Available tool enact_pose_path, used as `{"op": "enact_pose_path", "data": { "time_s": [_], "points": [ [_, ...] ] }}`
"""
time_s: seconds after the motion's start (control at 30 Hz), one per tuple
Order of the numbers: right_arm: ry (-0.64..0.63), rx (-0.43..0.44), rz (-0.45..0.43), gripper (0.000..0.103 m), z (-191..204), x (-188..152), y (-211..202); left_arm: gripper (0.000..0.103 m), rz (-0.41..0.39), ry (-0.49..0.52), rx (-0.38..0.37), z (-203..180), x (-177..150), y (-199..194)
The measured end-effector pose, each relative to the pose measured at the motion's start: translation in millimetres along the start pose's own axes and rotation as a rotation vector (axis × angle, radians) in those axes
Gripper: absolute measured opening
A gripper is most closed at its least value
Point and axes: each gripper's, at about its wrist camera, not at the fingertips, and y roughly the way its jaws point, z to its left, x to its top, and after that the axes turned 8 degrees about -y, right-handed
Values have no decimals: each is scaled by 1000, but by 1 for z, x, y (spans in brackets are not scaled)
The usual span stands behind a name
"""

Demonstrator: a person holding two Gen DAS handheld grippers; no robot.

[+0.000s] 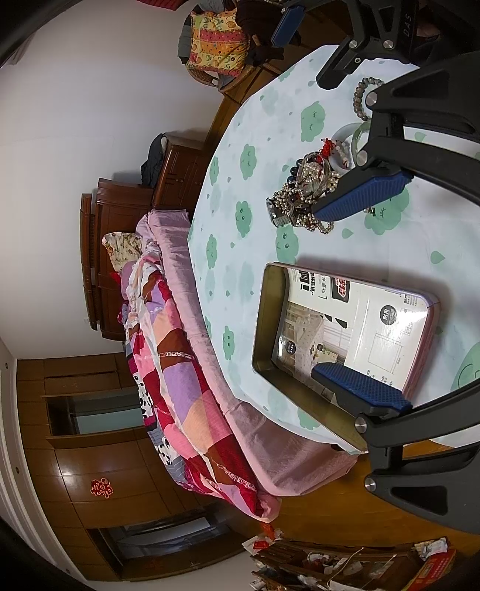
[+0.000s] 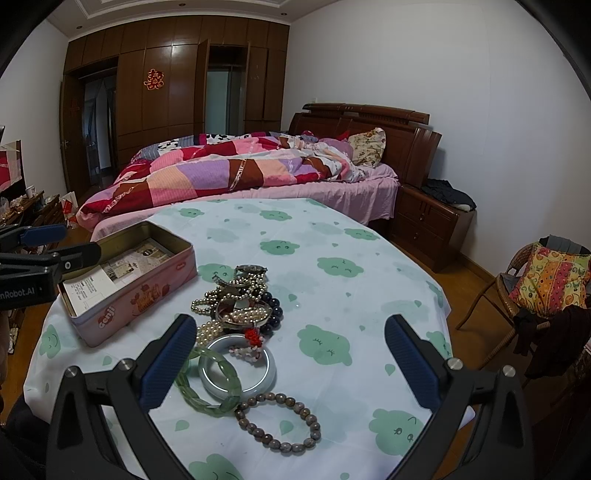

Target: Organize jewelry

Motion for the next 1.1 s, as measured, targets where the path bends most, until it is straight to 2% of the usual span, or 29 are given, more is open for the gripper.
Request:
{"op": "enact_pose_path", "data": {
  "time_s": [0.73, 0.97, 1.1],
  "points": [
    [1, -2, 5, 103, 0, -1, 1, 79, 10, 4, -8, 6, -7, 4],
    [17, -10, 22, 103, -14, -11, 4, 79, 48, 12, -42, -3, -11, 15],
    [10, -10, 65, 101, -19, -25, 11, 79, 95, 47, -82, -16, -25, 29]
  ]
}}
